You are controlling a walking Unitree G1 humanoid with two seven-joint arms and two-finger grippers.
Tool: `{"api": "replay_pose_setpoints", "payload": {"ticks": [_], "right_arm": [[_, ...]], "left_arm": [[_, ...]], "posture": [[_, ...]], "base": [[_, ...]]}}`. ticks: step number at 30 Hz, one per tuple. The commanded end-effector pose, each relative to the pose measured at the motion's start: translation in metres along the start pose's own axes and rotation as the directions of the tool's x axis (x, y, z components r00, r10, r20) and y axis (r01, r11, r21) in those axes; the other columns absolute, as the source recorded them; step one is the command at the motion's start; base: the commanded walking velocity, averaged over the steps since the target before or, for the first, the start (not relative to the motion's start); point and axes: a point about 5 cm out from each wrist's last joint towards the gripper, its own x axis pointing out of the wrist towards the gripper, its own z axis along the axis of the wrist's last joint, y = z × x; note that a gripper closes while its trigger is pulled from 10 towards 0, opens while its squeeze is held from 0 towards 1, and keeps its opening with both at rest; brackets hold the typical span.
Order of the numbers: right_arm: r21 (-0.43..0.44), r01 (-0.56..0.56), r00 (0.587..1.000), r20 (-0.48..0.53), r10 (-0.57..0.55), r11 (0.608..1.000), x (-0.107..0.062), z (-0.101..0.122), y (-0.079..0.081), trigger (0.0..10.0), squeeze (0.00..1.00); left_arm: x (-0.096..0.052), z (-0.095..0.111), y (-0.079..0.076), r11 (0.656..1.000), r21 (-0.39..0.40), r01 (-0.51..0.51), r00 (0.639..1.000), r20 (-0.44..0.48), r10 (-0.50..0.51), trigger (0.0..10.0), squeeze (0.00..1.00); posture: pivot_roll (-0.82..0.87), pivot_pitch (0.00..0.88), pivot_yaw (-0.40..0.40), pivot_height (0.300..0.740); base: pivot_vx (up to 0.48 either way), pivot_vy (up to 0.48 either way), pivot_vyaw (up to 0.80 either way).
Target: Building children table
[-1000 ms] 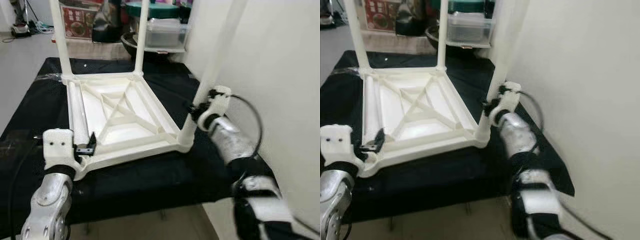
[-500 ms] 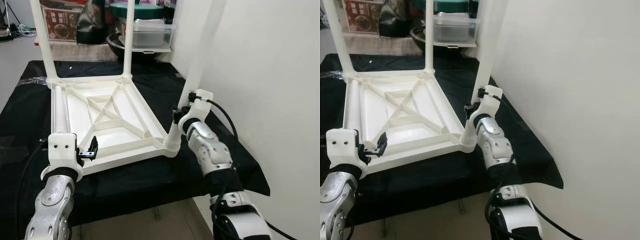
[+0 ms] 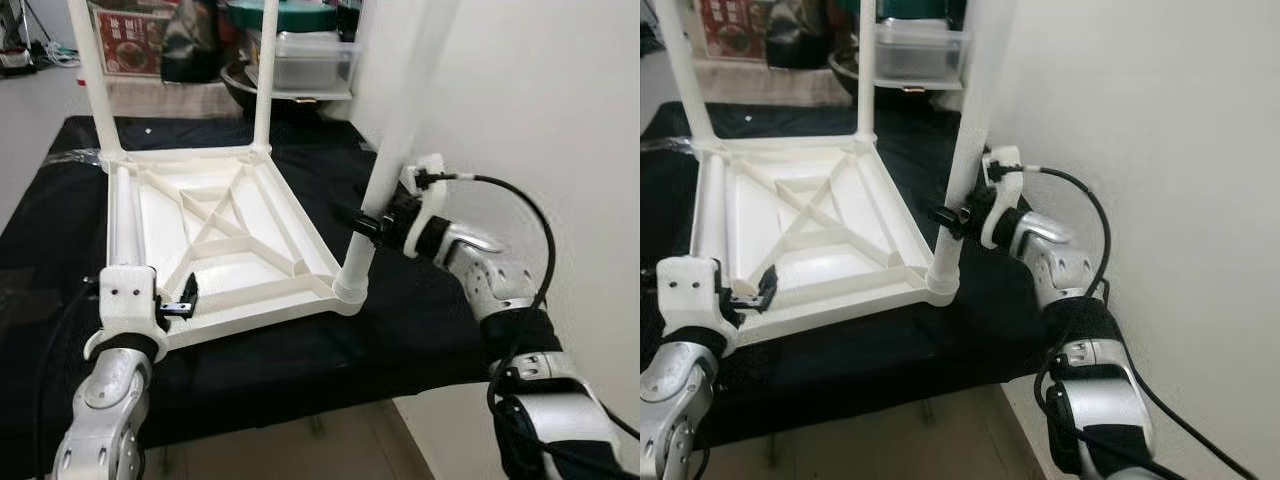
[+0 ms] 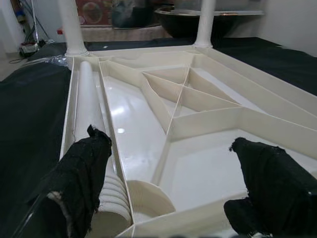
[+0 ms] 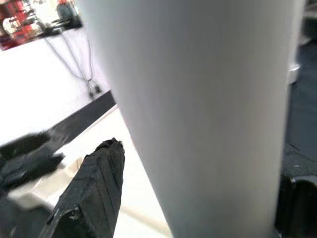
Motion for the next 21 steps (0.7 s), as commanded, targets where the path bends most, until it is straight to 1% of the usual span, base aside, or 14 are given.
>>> {"api": "replay_pose_setpoints", "payload": {"ticks": [1,5,6,7,9,10,11,12,13,14,15,16,20,21], "right_arm": [[-0.011,-0.102,0.992,-0.079,0.101,0.995,0.0,-0.014,0.003,10.0,0.0],[-0.03,-0.159,0.98,-0.13,0.154,0.987,0.003,-0.019,0.004,10.0,0.0],[-0.042,-0.147,0.981,-0.135,0.14,0.988,0.008,-0.016,0.002,10.0,0.0],[-0.057,-0.122,0.986,-0.123,0.114,0.991,0.013,-0.012,0.0,9.5,0.0],[-0.057,-0.122,0.986,-0.123,0.114,0.991,0.013,-0.012,0.0,9.5,0.0],[-0.061,-0.107,0.99,-0.104,0.1,0.992,0.016,-0.007,-0.003,4.6,0.0],[-0.061,-0.107,0.99,-0.104,0.1,0.992,0.016,-0.007,-0.003,4.6,0.0],[-0.066,-0.094,0.992,-0.087,0.089,0.993,0.018,-0.003,-0.005,3.5,0.0],[-0.066,-0.094,0.992,-0.087,0.089,0.993,0.018,-0.003,-0.005,3.5,0.0],[-0.068,-0.079,0.995,-0.059,0.075,0.995,0.019,0.0,-0.007,0.0,0.0],[-0.068,-0.079,0.995,-0.059,0.075,0.995,0.019,0.0,-0.007,0.0,0.0],[-0.048,-0.047,0.999,-0.013,0.046,0.998,0.018,0.003,-0.01,0.0,0.0],[-0.044,-0.042,0.999,-0.003,0.042,0.998,0.017,0.004,-0.011,0.0,0.0],[-0.037,-0.01,1.0,0.006,0.01,0.999,0.017,0.003,-0.012,0.0,0.0]], "left_arm": [[0.001,-0.003,-0.004,1.0,-0.009,0.018,1.0,-0.008,-0.018,10.0,0.0],[0.002,-0.003,-0.004,1.0,-0.003,0.023,1.0,-0.009,-0.023,10.0,0.0],[0.002,-0.004,-0.003,1.0,-0.002,0.024,1.0,-0.01,-0.024,10.0,0.0],[0.002,-0.004,-0.002,1.0,0.0,0.025,1.0,-0.012,-0.025,10.0,0.0],[0.002,-0.004,-0.002,1.0,0.0,0.025,1.0,-0.012,-0.025,10.0,0.0],[0.002,-0.004,-0.002,1.0,0.002,0.025,1.0,-0.012,-0.025,10.0,0.0],[0.002,-0.004,-0.002,1.0,0.002,0.025,1.0,-0.012,-0.025,10.0,0.0],[0.001,-0.004,-0.002,1.0,0.003,0.024,1.0,-0.012,-0.024,10.0,0.0],[0.001,-0.004,-0.002,1.0,0.003,0.024,1.0,-0.012,-0.024,10.0,0.0],[0.001,-0.004,-0.001,1.0,0.004,0.023,1.0,-0.012,-0.023,10.0,0.0],[0.001,-0.004,-0.001,1.0,0.004,0.023,1.0,-0.012,-0.023,10.0,0.0],[0.0,-0.004,-0.001,1.0,0.005,0.023,1.0,-0.012,-0.023,10.0,0.0],[-0.001,-0.004,-0.001,1.0,0.005,0.024,1.0,-0.012,-0.024,10.0,0.0],[-0.001,-0.003,-0.001,1.0,0.005,0.024,1.0,-0.012,-0.024,10.0,0.0]], "posture": [[0.11,0.0,-0.137,0.74],[0.13,0.0,-0.137,0.74],[0.15,0.0,-0.146,0.74],[0.16,0.0,-0.151,0.74],[0.16,0.0,-0.151,0.74],[0.16,0.0,-0.151,0.74],[0.16,0.0,-0.151,0.74],[0.16,0.0,-0.154,0.74],[0.16,0.0,-0.154,0.74],[0.17,0.0,-0.154,0.74],[0.17,0.0,-0.154,0.74],[0.17,0.0,-0.156,0.74],[0.17,0.0,-0.156,0.74],[0.17,0.0,-0.157,0.74]], "base": [[0.0,0.0,0.0],[0.0,0.0,0.0],[0.0,0.0,0.0],[0.0,0.0,0.0],[0.0,0.0,0.0],[0.0,0.0,0.0],[0.0,0.0,0.0],[0.0,0.0,0.0],[0.0,0.0,0.0],[0.0,0.0,0.0],[0.0,0.0,0.0],[0.0,0.0,0.0],[0.0,0.0,0.0],[0.0,0.0,0.0]]}}
